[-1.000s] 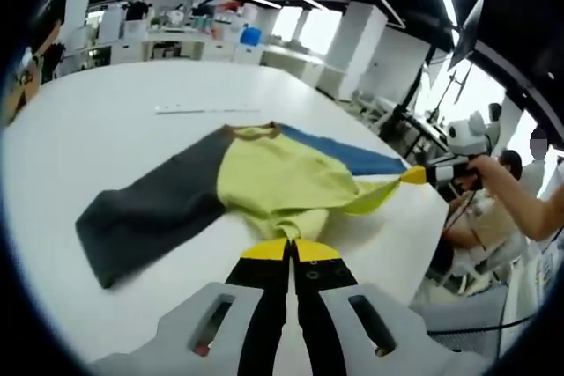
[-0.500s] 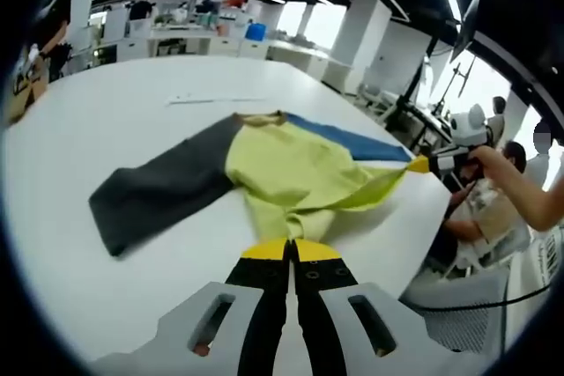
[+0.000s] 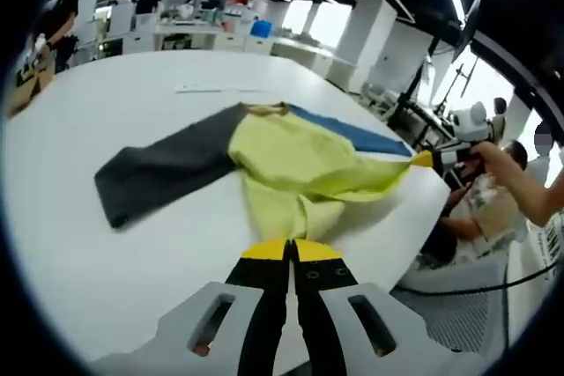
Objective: Fold the garment on the visible template until the final outline fits inside the template.
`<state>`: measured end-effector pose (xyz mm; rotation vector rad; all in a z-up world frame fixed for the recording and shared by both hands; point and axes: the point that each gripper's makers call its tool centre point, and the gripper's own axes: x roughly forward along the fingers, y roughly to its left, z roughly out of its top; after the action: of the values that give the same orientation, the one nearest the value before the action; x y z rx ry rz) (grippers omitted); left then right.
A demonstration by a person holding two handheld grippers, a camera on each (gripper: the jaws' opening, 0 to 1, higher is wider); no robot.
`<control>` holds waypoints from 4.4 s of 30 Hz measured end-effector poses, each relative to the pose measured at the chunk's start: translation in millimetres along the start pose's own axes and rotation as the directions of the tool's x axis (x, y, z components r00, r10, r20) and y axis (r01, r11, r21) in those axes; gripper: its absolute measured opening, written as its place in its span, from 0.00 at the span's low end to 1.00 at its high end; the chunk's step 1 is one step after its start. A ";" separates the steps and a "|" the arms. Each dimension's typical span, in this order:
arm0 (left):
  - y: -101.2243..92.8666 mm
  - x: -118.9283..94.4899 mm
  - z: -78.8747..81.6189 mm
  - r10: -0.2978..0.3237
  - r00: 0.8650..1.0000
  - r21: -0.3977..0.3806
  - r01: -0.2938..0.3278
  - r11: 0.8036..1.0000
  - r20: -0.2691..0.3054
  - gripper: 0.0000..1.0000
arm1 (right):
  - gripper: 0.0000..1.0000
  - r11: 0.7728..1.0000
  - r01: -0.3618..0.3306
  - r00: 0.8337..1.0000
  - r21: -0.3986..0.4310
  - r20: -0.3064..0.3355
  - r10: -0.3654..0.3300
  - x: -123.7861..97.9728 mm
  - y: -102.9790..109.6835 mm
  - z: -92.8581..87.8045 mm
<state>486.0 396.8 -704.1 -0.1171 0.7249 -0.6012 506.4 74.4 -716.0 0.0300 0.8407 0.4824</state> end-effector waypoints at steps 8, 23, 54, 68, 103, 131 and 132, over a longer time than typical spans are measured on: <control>5.9 -4.0 -8.3 0.022 1.000 -0.027 -0.022 0.999 -0.013 0.00 | 0.00 0.999 0.033 0.999 0.026 -0.005 -0.033 -5.9 -12.1 -8.5; 0.7 -14.5 -26.3 0.033 0.999 -0.025 -0.034 0.999 -0.038 0.00 | 0.00 0.997 0.072 0.997 0.035 -0.008 -0.072 -28.1 -11.2 -26.6; -5.7 -9.4 -85.7 0.032 0.978 0.010 -0.031 0.999 -0.207 0.00 | 0.00 0.992 0.124 0.970 0.006 -0.210 -0.120 -28.2 0.8 -112.8; -11.7 -8.2 -103.1 0.035 0.962 0.025 -0.029 0.999 -0.271 0.00 | 0.00 0.991 0.132 0.960 -0.014 -0.246 -0.132 -25.3 -1.9 -124.0; -12.9 -12.7 -51.5 0.013 0.999 0.025 -0.012 1.000 -0.034 0.65 | 0.68 0.994 0.020 0.999 0.108 0.037 -0.024 -33.7 -3.7 -48.5; -21.3 -6.5 -10.3 -0.041 0.992 0.113 0.027 0.993 0.123 0.99 | 0.88 0.945 0.174 0.933 0.276 0.261 -0.248 -45.9 -125.4 13.1; -21.4 -6.4 -9.7 -0.041 0.991 0.113 0.027 0.993 0.125 0.99 | 0.88 0.942 0.183 0.930 0.280 0.263 -0.259 -45.6 -131.8 13.5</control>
<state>465.8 383.6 -701.1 -0.0637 0.5652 -0.6593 542.9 -60.2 -702.7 0.2335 0.5950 0.1471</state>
